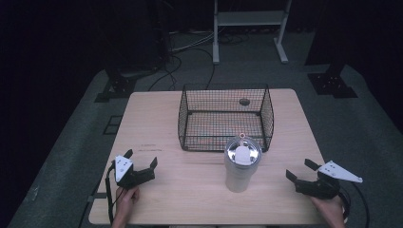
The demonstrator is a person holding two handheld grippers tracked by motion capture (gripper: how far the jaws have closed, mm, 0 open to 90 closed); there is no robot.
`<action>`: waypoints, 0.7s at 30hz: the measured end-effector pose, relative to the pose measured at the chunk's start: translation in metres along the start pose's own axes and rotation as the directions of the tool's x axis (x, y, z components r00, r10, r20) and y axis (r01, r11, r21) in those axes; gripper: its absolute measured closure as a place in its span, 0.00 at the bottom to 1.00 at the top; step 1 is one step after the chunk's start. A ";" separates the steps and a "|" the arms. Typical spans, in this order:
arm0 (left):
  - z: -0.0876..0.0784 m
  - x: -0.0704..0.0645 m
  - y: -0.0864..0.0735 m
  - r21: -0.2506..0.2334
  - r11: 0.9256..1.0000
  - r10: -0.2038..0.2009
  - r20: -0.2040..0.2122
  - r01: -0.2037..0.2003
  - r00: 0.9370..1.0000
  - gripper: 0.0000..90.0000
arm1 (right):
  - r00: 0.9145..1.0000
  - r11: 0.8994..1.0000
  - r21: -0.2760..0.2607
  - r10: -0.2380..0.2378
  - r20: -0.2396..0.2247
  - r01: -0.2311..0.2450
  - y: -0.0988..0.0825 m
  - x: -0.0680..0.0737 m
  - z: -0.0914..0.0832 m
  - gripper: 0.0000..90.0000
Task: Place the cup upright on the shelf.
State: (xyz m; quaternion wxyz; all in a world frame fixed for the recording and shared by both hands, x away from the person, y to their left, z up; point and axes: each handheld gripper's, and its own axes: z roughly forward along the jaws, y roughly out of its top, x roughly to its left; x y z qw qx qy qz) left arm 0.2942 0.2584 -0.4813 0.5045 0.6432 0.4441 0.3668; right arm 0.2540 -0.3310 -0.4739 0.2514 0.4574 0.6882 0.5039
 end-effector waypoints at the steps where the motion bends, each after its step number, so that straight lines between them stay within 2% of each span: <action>1: 0.000 0.000 0.000 0.000 1.000 0.000 0.000 0.000 1.000 0.00 | 1.000 1.000 -0.002 -0.002 -0.008 0.002 0.001 0.001 0.000 0.10; 13: -0.001 0.000 0.000 -0.009 1.000 -0.002 0.003 0.002 1.000 0.00 | 0.996 0.998 -0.011 -0.067 -0.060 0.066 0.016 0.018 -0.005 0.10; 15: -0.001 0.000 0.000 -0.009 1.000 -0.003 0.003 0.003 1.000 0.00 | 0.994 0.997 -0.011 -0.078 -0.073 0.077 0.019 0.022 -0.005 0.10; 16: -0.001 0.000 0.000 -0.009 1.000 -0.004 0.003 0.004 1.000 0.00 | 0.991 0.995 -0.008 -0.099 -0.086 0.099 0.022 0.026 -0.006 0.10; 21: -0.001 0.000 0.000 -0.010 1.000 -0.005 0.002 0.005 1.000 0.00 | 0.985 0.992 -0.005 -0.127 -0.115 0.127 0.029 0.034 -0.006 0.10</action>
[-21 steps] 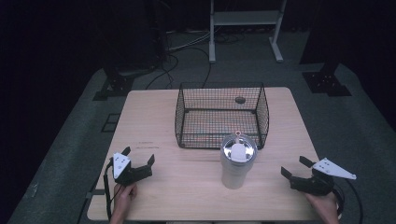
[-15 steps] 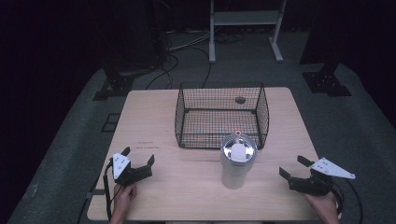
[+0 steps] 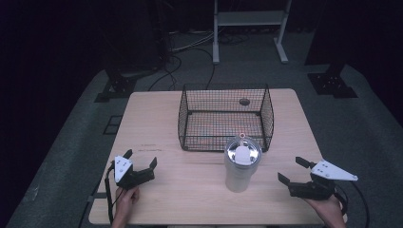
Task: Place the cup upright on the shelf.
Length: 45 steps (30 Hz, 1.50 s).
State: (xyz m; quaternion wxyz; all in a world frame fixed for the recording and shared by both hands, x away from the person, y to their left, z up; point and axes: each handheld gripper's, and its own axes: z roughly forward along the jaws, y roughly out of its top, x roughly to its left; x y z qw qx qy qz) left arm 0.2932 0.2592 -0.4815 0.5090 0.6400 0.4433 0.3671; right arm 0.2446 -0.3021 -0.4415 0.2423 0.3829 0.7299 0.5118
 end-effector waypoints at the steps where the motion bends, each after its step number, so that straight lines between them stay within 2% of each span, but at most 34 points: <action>1: 0.000 0.000 0.000 0.000 1.000 0.001 0.001 -0.001 1.000 0.00 | 1.000 1.000 0.007 -0.007 -0.007 0.007 0.001 0.001 0.000 0.10; 5: 0.000 0.000 0.000 -0.001 1.000 0.004 0.002 -0.004 1.000 0.00 | 0.999 1.000 0.012 -0.024 -0.033 0.025 0.005 0.007 0.000 0.10; 7: 0.000 0.000 0.000 -0.001 1.000 0.004 0.002 -0.004 1.000 0.00 | 0.997 0.999 0.005 -0.032 -0.077 0.033 0.006 0.011 0.002 0.10; 16: 0.000 0.000 0.000 -0.003 1.000 0.001 0.003 -0.001 1.000 0.00 | 0.989 0.998 0.024 -0.060 -0.134 0.064 0.013 0.025 0.010 0.10; 19: 0.000 0.000 0.000 -0.003 1.000 0.002 0.005 -0.002 1.000 0.00 | 0.983 0.996 0.028 -0.079 -0.165 0.085 0.015 0.034 0.015 0.09; 28: 0.000 0.000 0.000 -0.003 1.000 0.004 0.007 -0.004 1.000 0.00 | 0.971 0.992 0.037 -0.107 -0.213 0.118 0.018 0.051 0.025 0.09; 29: 0.000 0.000 0.000 -0.003 1.000 0.005 0.007 -0.005 1.000 0.00 | 0.968 0.991 0.039 -0.115 -0.225 0.127 0.019 0.054 0.028 0.09; 35: 0.000 0.000 0.000 -0.005 1.000 0.005 0.009 -0.005 1.000 0.00 | 0.963 0.990 0.046 -0.121 -0.242 0.136 0.020 0.062 0.037 0.09; 44: -0.001 0.000 0.000 -0.007 1.000 0.006 0.011 -0.006 1.000 0.00 | 0.962 0.988 0.060 -0.121 -0.244 0.139 0.022 0.068 0.049 0.07; 45: -0.001 0.000 0.000 -0.007 1.000 0.006 0.011 -0.006 1.000 0.00 | 0.962 0.989 0.061 -0.115 -0.248 0.134 0.022 0.069 0.051 0.05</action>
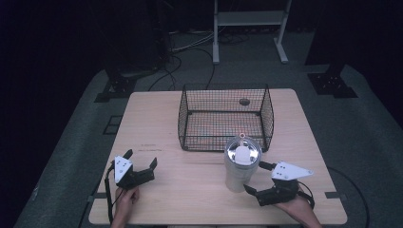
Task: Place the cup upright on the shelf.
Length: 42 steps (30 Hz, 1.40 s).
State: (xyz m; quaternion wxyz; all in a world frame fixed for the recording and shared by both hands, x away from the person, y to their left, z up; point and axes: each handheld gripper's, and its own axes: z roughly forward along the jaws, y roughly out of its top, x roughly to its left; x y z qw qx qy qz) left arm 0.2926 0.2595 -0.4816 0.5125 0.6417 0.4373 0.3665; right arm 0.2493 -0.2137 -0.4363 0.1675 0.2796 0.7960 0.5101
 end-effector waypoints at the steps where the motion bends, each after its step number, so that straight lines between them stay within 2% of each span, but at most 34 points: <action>1: 0.000 0.000 0.000 -0.001 1.000 -0.001 0.000 0.001 1.000 0.00 | 1.000 1.000 0.000 0.000 0.000 0.000 0.000 0.000 0.000 0.05; 7: 0.000 0.000 0.000 -0.003 1.000 0.000 0.001 0.000 1.000 0.00 | 1.000 1.000 -0.004 0.016 -0.013 -0.016 0.001 -0.001 0.010 0.04; 16: 0.000 0.000 0.000 -0.006 1.000 0.001 0.003 -0.001 1.000 0.00 | 0.999 0.998 -0.043 0.042 -0.015 -0.043 0.003 0.000 0.025 0.04; 28: 0.000 -0.001 0.000 -0.009 1.000 0.001 0.004 -0.001 1.000 0.00 | 0.999 0.996 -0.087 0.034 0.002 -0.034 0.006 0.001 0.040 0.04; 42: 0.000 0.000 0.000 -0.009 1.000 0.001 0.005 -0.001 1.000 0.00 | 1.000 0.992 -0.125 0.019 0.021 -0.017 0.005 0.001 0.044 0.10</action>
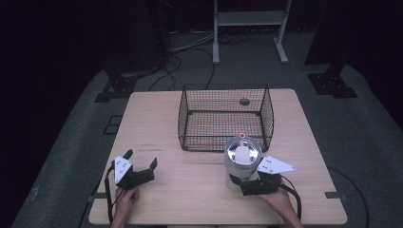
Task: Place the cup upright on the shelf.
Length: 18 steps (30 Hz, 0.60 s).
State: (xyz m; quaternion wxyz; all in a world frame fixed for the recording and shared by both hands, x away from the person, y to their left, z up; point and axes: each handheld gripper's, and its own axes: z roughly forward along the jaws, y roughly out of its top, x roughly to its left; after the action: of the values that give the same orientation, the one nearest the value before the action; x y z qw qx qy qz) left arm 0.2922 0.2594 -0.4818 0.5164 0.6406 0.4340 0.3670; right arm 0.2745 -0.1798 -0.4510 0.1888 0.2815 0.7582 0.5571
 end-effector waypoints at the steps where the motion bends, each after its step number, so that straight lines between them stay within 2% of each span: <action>1: 0.000 0.000 0.000 0.000 1.000 0.000 0.000 0.000 1.000 0.00 | 1.000 1.000 0.000 0.000 0.000 0.000 0.000 0.000 0.000 0.10; 12: 0.000 0.001 0.000 0.001 1.000 -0.002 0.003 0.002 1.000 0.00 | 1.000 1.000 -0.005 -0.026 -0.001 0.026 0.000 0.002 -0.001 0.11; 18: 0.000 0.000 0.000 -0.001 1.000 0.001 0.003 -0.001 1.000 0.00 | 1.000 0.999 -0.039 -0.006 -0.025 0.005 0.006 0.000 -0.004 0.11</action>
State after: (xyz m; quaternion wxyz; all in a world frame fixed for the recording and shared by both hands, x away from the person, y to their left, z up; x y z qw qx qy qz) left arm 0.2921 0.2597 -0.4818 0.5172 0.6410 0.4329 0.3664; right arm 0.2732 -0.1818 -0.4441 0.1862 0.2687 0.7503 0.5746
